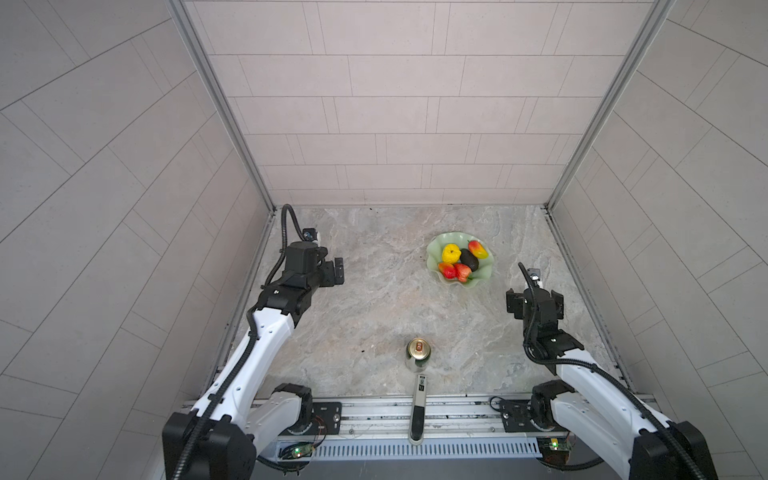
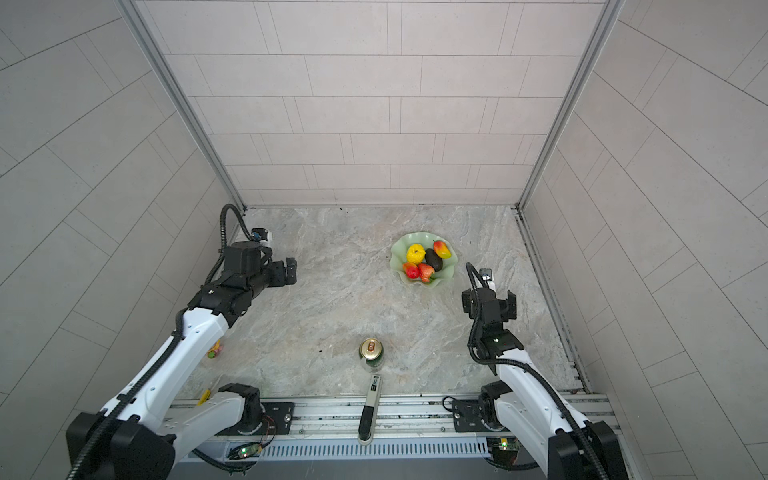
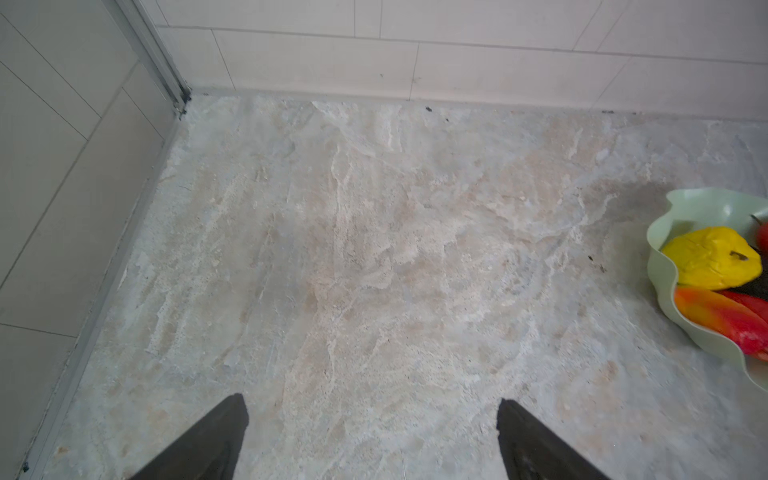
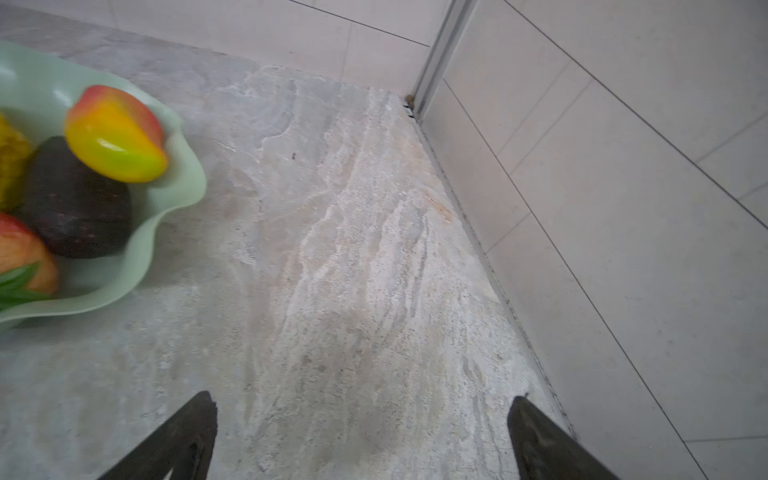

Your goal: Place and organize the fake fruits in the fruit bowl

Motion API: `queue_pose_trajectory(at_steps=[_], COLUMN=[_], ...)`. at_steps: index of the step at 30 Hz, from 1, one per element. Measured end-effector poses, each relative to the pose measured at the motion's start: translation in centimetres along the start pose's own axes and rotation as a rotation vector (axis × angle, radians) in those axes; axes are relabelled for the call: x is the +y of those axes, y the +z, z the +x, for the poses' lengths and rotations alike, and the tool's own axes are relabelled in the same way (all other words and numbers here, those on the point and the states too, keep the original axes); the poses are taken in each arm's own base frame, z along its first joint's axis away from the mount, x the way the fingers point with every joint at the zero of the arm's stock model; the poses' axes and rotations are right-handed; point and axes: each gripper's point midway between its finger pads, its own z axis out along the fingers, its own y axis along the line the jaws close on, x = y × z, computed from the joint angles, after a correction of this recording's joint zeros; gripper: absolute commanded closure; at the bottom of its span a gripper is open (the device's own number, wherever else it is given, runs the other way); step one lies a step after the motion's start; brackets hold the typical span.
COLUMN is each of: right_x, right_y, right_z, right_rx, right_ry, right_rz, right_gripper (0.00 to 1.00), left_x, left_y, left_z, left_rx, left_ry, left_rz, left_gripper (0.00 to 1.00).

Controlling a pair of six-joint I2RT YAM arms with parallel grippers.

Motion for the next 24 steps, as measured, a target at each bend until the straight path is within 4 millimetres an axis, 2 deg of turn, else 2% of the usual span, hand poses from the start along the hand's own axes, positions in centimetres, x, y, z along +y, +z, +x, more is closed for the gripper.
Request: queue_pose_trajectory(at_steps=[3,6,11,16,19,24], right_x=[-1.2,-1.0,1.0,3.3,4.7,6.2], right_y=[0.9,2.3,4.8,6.2,7.2,8.6], right_z=[-0.9,-0.7,0.8,-1.1,-1.5,0.1], right_rx=[-0.032,-0.03,0.037,-0.01,-0.025,0.013], right_ry=[0.055,0.068,0.03,0.058,0.063,0.038], right_rz=[0.063,0.081,0.043,-0.05,-0.095,-0.134], right_gripper=[0.0,0.0,0.0,0.0,0.0,0.0], left_x=[1.2,2.3,4.0,6.5,7.3,7.6], left_y=[1.6,3.7,6.5,8.4,9.2,10.9], left_z=[0.6,1.6,3.2,5.2,6.2,7.8], left_rx=[-0.049,-0.057,-0.064,-0.057,-0.065,-0.05], left_ry=[0.006,0.036,0.071,0.051,0.026,0.018], left_rz=[-0.071,-0.149,-0.232,-0.284,-0.29,-0.282], left_gripper=[0.0,0.0,0.0,0.0,0.0,0.0])
